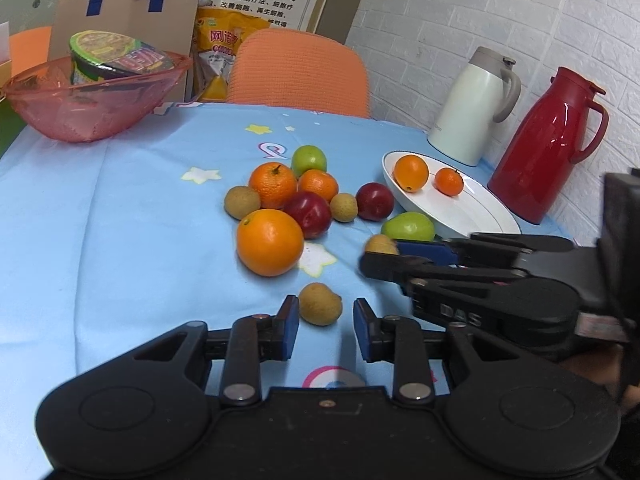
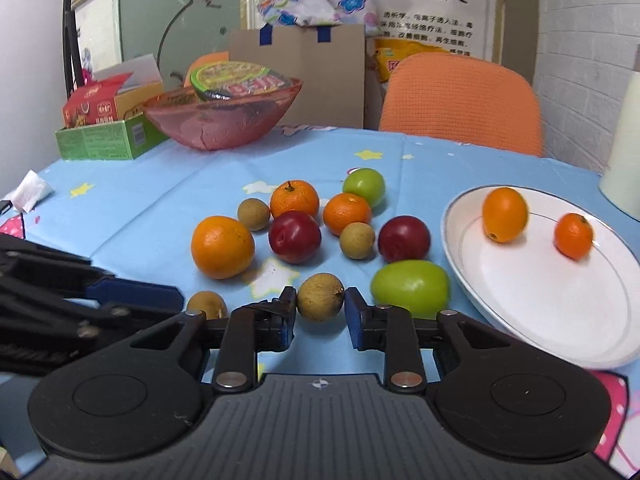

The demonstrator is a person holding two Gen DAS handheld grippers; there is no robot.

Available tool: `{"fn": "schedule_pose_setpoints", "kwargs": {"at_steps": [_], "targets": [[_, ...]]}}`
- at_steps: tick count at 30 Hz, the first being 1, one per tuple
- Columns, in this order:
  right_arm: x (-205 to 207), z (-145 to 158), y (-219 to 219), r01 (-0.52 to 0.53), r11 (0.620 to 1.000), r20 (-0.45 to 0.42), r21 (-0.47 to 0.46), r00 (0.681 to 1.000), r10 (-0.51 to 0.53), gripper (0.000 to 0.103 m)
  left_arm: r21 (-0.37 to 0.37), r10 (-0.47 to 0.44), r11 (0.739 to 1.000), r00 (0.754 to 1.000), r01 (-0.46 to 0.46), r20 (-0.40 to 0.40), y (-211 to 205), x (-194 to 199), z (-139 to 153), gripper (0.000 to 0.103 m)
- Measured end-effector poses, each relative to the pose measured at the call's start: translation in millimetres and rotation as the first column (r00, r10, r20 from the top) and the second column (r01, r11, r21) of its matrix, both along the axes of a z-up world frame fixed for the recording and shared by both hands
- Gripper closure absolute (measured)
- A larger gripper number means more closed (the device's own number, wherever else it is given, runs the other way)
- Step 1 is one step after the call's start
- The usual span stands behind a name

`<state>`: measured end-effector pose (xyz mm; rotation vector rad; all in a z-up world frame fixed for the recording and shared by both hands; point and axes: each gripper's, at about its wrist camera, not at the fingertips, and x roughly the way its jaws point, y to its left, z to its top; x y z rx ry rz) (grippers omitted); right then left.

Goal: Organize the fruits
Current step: 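Grasp a longan with the right tool while the left tool grasps a brown kiwi, then carry the longan with the right tool while the left tool carries the kiwi to the plate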

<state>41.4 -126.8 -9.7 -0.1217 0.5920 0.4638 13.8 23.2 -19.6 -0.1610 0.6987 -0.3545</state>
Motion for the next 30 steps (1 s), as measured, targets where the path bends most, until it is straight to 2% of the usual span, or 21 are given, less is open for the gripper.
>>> {"fn": "schedule_pose_setpoints", "kwargs": {"at_steps": [5,13,20,26,30], "targets": [[-19,2,-17,0.016,0.999,-0.002,0.03,1.0,-0.016,0.057,0.048,0.017,0.999,1.0,-0.017,0.004,-7,10,-3,0.013],[-18,-6,-26,0.039,0.997,-0.017,0.07,0.999,-0.038,0.057,0.086,-0.006,0.996,1.0,0.006,-0.009,-15,9,-6,0.016],[-27,16,-52,0.098,0.99,0.074,0.1,0.992,-0.106,0.057,0.039,-0.098,0.995,0.994,0.097,0.04,-38,15,22,0.017],[-19,34,-91,0.219,0.971,0.162,0.099,0.959,-0.233,0.057,-0.002,-0.192,0.981,0.975,0.194,0.114,-75,38,55,0.016],[-5,35,-112,0.28,0.957,0.199,0.078,0.936,-0.29,0.057,-0.022,-0.236,0.971,0.966,0.239,0.109,-108,65,60,0.016]]}}
